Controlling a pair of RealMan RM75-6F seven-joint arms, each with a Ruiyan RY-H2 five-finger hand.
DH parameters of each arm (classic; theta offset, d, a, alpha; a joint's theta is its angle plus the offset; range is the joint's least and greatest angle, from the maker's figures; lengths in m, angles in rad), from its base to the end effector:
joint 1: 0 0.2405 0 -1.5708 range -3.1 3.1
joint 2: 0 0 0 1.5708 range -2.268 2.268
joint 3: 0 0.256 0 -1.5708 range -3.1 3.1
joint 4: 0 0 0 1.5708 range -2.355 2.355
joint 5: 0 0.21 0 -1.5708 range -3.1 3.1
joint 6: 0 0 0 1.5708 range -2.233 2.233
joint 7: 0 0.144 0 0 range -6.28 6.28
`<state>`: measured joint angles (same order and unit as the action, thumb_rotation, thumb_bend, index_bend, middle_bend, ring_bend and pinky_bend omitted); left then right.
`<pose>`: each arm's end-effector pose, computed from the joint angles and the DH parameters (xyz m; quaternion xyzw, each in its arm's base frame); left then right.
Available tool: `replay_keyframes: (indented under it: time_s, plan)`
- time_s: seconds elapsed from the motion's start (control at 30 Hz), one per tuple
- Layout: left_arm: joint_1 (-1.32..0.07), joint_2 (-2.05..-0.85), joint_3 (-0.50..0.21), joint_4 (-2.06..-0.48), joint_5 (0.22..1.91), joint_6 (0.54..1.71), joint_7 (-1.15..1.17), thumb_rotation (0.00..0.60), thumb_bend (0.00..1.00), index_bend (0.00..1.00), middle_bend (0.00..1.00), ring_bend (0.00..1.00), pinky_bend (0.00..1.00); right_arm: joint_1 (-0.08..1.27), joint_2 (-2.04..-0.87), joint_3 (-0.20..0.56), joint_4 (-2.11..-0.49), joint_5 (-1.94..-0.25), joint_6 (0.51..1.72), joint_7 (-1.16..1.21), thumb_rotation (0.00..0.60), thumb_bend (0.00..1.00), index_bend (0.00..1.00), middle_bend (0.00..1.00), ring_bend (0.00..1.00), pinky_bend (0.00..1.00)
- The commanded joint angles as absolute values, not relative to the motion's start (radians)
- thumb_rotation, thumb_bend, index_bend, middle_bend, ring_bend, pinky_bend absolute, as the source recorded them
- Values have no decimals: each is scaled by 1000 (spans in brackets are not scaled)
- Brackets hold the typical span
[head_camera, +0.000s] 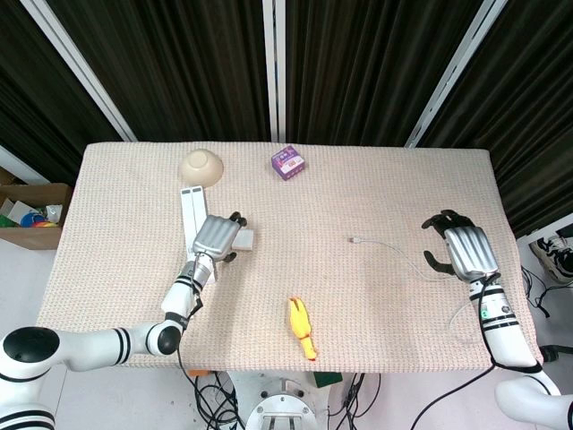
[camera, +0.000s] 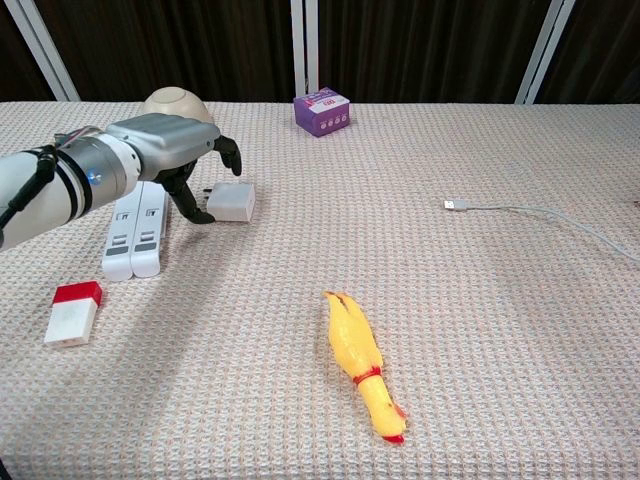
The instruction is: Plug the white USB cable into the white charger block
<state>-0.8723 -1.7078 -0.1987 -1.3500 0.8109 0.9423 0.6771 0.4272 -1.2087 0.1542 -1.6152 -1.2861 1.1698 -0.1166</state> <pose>-0.1281 0.3641 -0.0596 -0.7650 -0.3502 -0.2822 0.4610 -0.2493 -0.2968 0.1112 0.6512 -0.3940 0.3892 0.5188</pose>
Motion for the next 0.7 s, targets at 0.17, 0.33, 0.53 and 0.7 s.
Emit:
replay_keyframes:
  time_s: [0.17,0.33,0.53,0.7]
  plan:
    - [-893,-1724,-205,-1321,758,927,693,600,196,289,243,699,941,425,-1210,154,-1609,-1281,1166,-113,600,331,382,317,160,286]
    - [-904,-1740,-217,-1307,722,907,674,599,208,299,253,702,942,422,-1208,154,-1604,-1276,1163,-106,600,329,381,316,160,284]
    - [-917,-1750,-213,-1291,715,908,677,598,209,319,273,704,942,418,-1206,154,-1603,-1278,1165,-94,600,329,379,316,160,283]
    - [-919,-1753,-204,-1279,707,922,690,596,209,331,288,705,942,417,-1206,154,-1601,-1278,1163,-90,600,329,377,316,160,282]
